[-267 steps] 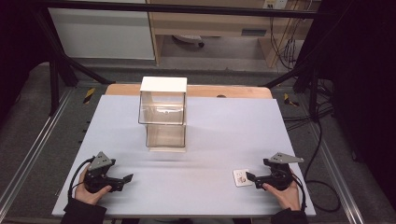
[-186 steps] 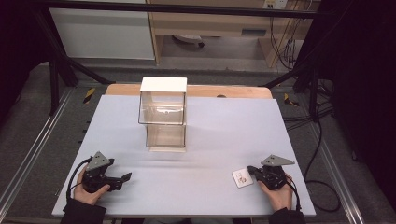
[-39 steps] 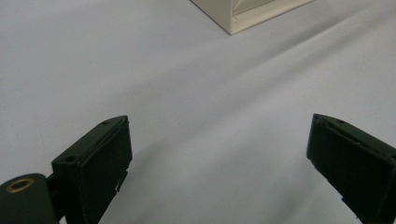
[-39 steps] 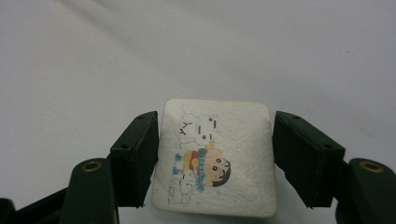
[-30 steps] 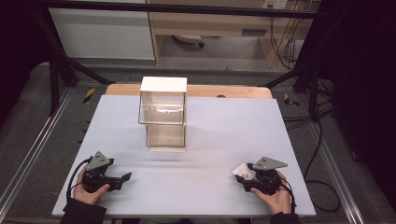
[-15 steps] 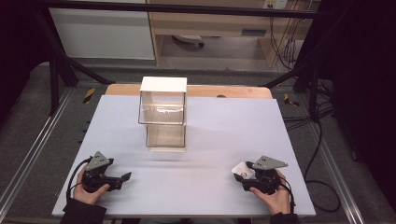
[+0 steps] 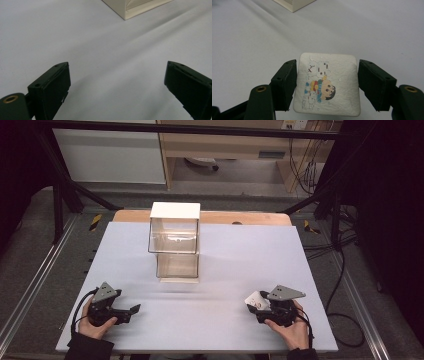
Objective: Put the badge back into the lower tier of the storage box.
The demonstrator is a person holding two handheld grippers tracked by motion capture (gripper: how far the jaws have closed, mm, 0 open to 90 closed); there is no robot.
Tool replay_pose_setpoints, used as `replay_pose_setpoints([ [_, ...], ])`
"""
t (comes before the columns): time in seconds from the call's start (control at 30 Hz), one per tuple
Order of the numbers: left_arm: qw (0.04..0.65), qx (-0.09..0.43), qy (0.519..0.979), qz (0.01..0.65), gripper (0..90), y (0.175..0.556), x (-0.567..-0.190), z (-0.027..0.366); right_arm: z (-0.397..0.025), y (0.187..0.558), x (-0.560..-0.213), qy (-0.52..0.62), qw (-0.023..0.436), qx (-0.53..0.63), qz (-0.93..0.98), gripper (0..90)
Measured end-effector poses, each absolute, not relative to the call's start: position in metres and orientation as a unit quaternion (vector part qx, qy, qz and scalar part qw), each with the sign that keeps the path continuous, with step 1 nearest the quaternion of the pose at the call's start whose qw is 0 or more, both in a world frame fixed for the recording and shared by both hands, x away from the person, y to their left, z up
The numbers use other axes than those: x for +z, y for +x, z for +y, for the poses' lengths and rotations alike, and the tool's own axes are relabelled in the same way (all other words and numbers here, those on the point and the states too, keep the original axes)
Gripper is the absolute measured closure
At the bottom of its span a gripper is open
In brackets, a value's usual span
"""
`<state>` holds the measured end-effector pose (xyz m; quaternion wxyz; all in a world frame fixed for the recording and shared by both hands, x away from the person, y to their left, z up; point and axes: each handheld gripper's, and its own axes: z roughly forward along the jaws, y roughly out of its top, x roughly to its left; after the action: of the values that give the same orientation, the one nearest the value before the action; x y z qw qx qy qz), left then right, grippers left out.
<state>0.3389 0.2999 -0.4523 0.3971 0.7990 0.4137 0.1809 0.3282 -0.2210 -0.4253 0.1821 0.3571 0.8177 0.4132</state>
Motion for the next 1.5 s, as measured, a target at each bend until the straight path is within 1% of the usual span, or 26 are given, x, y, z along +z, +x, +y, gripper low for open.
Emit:
replay_pose_setpoints([
  [0.77,0.398,0.182,0.798,0.414,6.0,0.339,-0.452,0.3,-0.2,0.335,-0.413,0.341,0.185,0.426,0.818,32.9],
  [1.5,0.397,0.182,0.798,0.416,6.0,0.339,-0.452,0.3,-0.17,0.344,-0.404,0.319,0.182,0.436,0.822,32.9],
])
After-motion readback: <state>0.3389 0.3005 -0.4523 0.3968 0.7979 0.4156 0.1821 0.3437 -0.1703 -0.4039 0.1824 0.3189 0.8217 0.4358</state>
